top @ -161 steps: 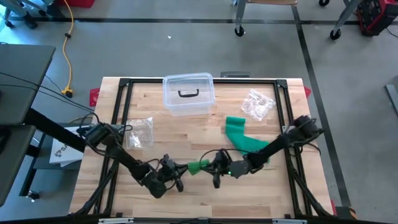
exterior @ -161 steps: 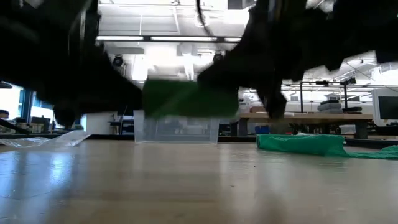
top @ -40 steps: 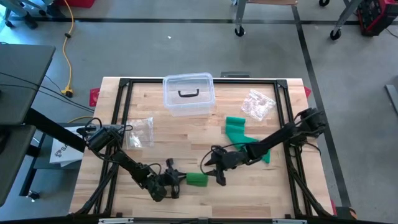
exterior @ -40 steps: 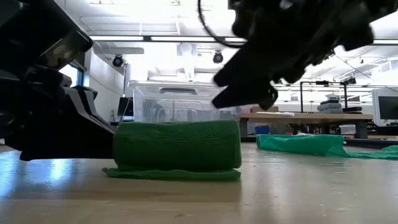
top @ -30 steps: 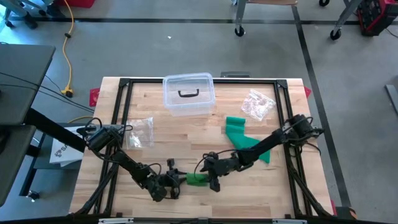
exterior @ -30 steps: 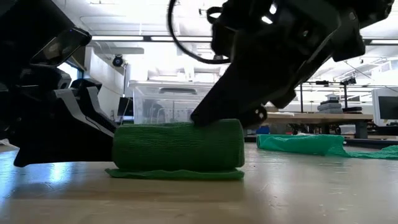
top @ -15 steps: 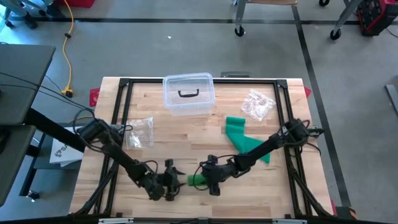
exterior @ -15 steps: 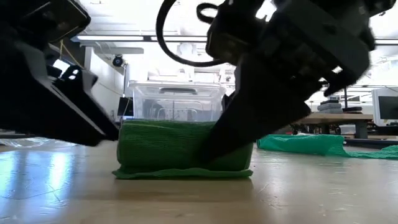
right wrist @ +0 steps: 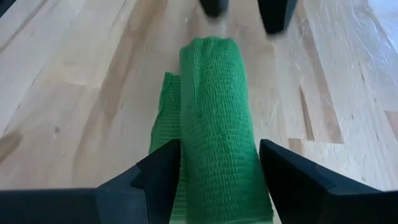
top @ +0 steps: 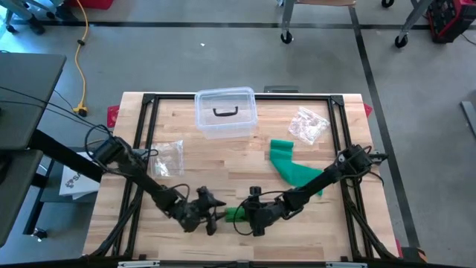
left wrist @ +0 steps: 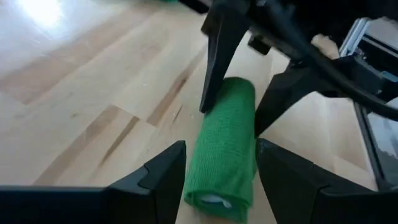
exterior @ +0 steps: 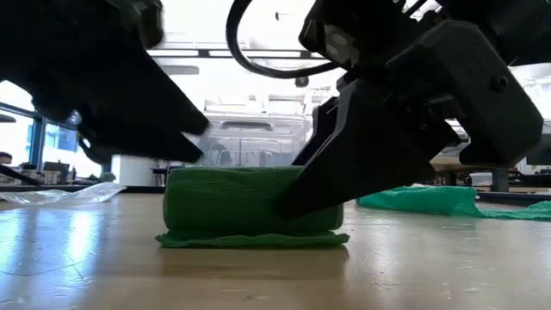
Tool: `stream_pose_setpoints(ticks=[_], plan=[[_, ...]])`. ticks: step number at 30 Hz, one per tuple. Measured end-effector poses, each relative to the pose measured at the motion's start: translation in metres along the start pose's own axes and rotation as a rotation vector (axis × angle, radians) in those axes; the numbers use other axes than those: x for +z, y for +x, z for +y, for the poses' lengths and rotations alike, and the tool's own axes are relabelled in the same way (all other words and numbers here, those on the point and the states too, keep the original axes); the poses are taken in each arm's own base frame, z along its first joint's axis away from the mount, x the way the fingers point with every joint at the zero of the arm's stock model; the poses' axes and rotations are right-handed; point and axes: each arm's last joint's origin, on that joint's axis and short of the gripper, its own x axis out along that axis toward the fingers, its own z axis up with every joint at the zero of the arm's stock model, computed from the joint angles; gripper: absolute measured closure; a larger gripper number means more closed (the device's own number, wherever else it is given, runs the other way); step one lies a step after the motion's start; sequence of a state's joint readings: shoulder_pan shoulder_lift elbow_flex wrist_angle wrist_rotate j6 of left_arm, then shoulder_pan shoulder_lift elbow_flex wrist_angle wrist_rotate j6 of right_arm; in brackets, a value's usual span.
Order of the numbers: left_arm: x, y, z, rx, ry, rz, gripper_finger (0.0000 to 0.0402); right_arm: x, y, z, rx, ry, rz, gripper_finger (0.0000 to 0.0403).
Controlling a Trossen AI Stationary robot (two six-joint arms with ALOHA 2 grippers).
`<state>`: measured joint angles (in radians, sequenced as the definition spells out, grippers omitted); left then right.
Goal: Roll bandage
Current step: Roll the green bandage
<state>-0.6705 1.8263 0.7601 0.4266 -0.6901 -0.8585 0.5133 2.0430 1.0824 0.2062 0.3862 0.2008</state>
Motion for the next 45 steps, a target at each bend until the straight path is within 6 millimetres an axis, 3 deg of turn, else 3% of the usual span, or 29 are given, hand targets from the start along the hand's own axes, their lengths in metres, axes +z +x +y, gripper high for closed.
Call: stream_pose_setpoints(ticks=[8, 14, 19, 30, 40, 45], plan=[[0.001, 0.027, 0.014, -0.094, 0.072, 0.11, 0.0215, 0.002, -0.002, 0.0, 0.045, 0.003, 0.005, 0.0191], [0.003, 0.03, 0.015, -0.115, 0.2, 0.12, 0.0216, 0.026, -0.027, -0.003, 0.133, -0.025, -0.054, 0.0191], [0.007, 0.031, -0.001, -0.097, 0.409, 0.18, 0.0222, 0.039, -0.044, -0.007, 0.121, -0.033, -0.088, 0.0191], [0.016, 0.02, -0.04, -0.115, 0.71, 0.222, 0.0241, 0.032, -0.043, -0.008, 0.103, 0.01, -0.02, 0.019], [0.014, 0.015, -0.043, -0.107, 0.744, 0.2, 0.0204, 0.025, -0.043, -0.01, 0.039, 0.026, 0.039, 0.019], [0.01, 0.015, -0.039, -0.16, 0.772, 0.308, 0.0181, 0.023, -0.044, -0.01, 0.026, 0.03, 0.061, 0.019]])
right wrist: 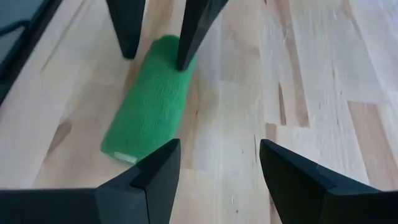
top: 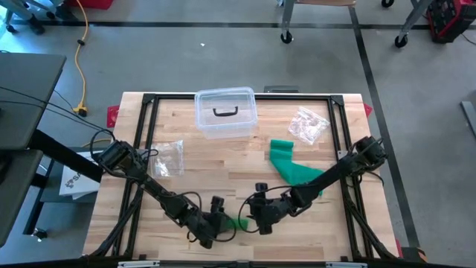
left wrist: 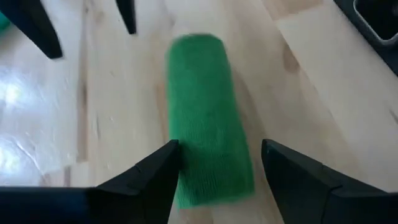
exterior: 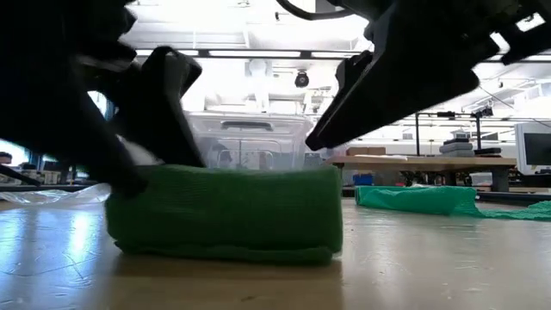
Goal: Roll bandage
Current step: Roll the green bandage
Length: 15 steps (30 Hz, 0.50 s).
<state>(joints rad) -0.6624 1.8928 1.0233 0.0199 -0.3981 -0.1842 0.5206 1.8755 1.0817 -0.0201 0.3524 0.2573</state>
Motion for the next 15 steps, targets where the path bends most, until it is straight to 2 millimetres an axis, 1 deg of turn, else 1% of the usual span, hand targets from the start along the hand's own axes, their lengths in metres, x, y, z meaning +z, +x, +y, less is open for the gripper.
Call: stream_pose_setpoints(ticks=[2, 5, 8, 10, 12, 15], plan=[[0.004, -0.003, 0.003, -0.014, -0.034, -0.012, 0.0176, -0.001, 0.0, -0.001, -0.015, -0.002, 0.003, 0.0191], [0.019, -0.015, 0.012, -0.027, -0.109, -0.082, 0.0175, -0.004, -0.001, -0.001, -0.024, -0.019, 0.04, 0.0191], [0.027, -0.022, 0.022, -0.054, -0.203, -0.107, 0.0182, -0.006, -0.013, -0.003, -0.06, -0.047, 0.093, 0.0192], [0.029, -0.021, 0.027, -0.057, -0.258, -0.115, 0.0192, -0.003, -0.025, -0.005, -0.101, -0.053, 0.095, 0.0195], [0.028, -0.011, 0.028, -0.051, -0.284, -0.127, 0.0204, -0.001, -0.036, -0.007, -0.143, -0.06, 0.094, 0.02], [0.019, 0.007, 0.024, -0.034, -0.253, -0.131, 0.0225, 0.003, -0.049, -0.008, -0.186, -0.041, 0.07, 0.0207]])
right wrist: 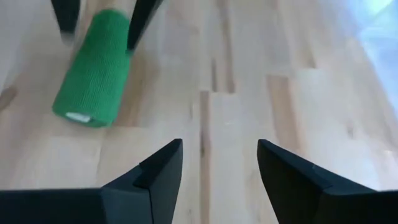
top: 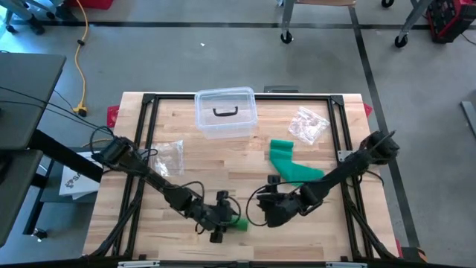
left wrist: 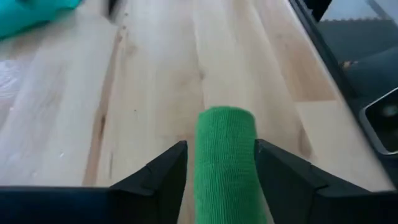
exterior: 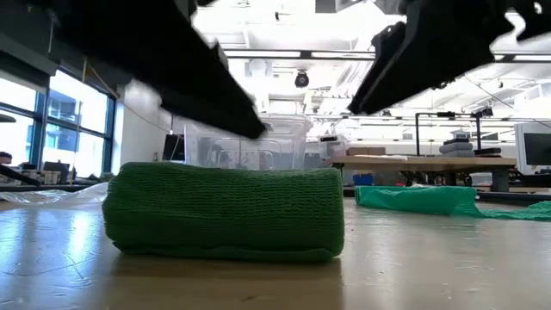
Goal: Roll bandage
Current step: Roll the green bandage, then open the middle left zip bag
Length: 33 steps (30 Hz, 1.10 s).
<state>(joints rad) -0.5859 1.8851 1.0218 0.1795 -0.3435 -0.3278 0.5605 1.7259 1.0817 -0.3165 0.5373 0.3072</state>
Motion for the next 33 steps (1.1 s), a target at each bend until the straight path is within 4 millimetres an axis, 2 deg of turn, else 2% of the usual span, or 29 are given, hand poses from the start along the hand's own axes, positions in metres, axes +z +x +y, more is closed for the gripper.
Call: stream_pose_setpoints(ticks=[6, 12, 16, 21, 24, 27, 29, 31, 33], plan=[[-0.022, 0.018, -0.009, 0.022, 0.031, 0.018, 0.0257, -0.004, -0.01, 0.007, -0.036, -0.007, -0.01, 0.022], [-0.02, 0.012, -0.015, 0.075, 0.088, -0.014, 0.027, -0.007, -0.015, 0.011, -0.106, -0.037, -0.03, 0.0226], [-0.002, -0.007, -0.014, 0.051, 0.081, -0.054, 0.027, -0.009, -0.018, 0.007, -0.155, -0.067, -0.009, 0.0226], [0.024, -0.049, -0.002, 0.071, -0.036, -0.034, 0.0265, -0.015, -0.031, -0.007, -0.228, -0.088, 0.054, 0.0226], [0.027, -0.08, 0.026, 0.233, -0.228, 0.074, 0.0264, -0.02, -0.038, -0.014, -0.276, -0.087, 0.093, 0.0226], [0.01, -0.111, 0.077, 0.538, -0.551, 0.334, 0.0269, -0.025, -0.037, -0.016, -0.314, -0.054, 0.093, 0.0226], [-0.002, -0.128, 0.105, 0.689, -0.675, 0.53, 0.0276, -0.032, -0.033, -0.015, -0.314, -0.05, 0.088, 0.0226], [-0.014, -0.137, 0.126, 0.789, -0.727, 0.714, 0.0286, -0.038, -0.027, -0.014, -0.301, -0.031, 0.07, 0.0226], [-0.029, -0.138, 0.145, 0.843, -0.755, 0.852, 0.03, -0.042, -0.024, -0.013, -0.294, -0.02, 0.053, 0.0226]])
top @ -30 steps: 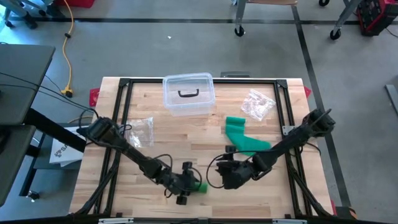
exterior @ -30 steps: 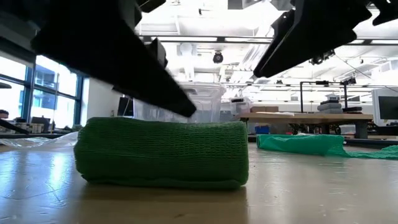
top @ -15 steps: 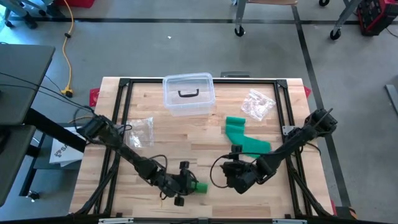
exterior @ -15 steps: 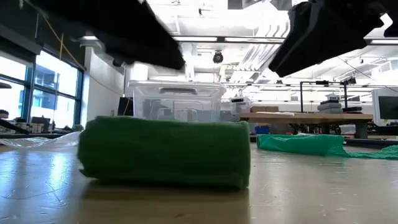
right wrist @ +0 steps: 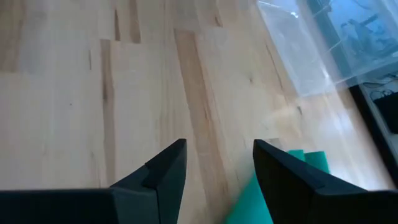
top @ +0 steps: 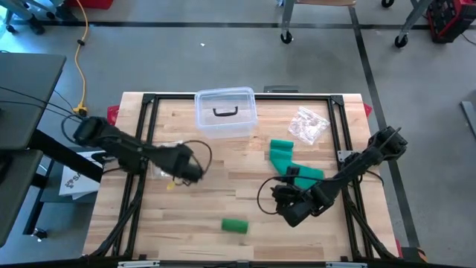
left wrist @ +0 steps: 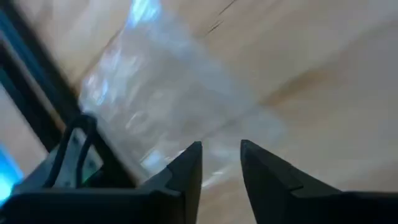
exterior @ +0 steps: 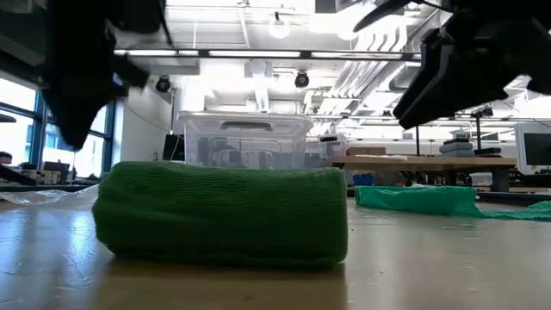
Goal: Roll bandage
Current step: Open the middle left zip bag
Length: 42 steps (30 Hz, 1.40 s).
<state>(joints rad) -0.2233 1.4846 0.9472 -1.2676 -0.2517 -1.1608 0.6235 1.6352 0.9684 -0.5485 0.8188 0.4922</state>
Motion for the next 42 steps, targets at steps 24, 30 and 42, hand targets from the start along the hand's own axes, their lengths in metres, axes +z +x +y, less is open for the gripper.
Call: stream_pose_setpoints(ticks=[24, 30, 42], plan=[[0.027, -0.043, -0.045, -0.457, 0.122, -0.26, 0.04, -0.001, -0.035, 0.001, -0.054, 0.018, -0.162, 0.0226], [-0.005, -0.014, -0.052, -0.469, 0.517, -0.14, 0.0383, 0.012, -0.022, 0.003, 0.239, -0.06, -0.086, 0.0226], [0.011, 0.02, -0.116, -0.926, 0.3, -0.45, 0.0386, 0.034, -0.005, -0.008, 0.325, -0.113, -0.178, 0.0226]])
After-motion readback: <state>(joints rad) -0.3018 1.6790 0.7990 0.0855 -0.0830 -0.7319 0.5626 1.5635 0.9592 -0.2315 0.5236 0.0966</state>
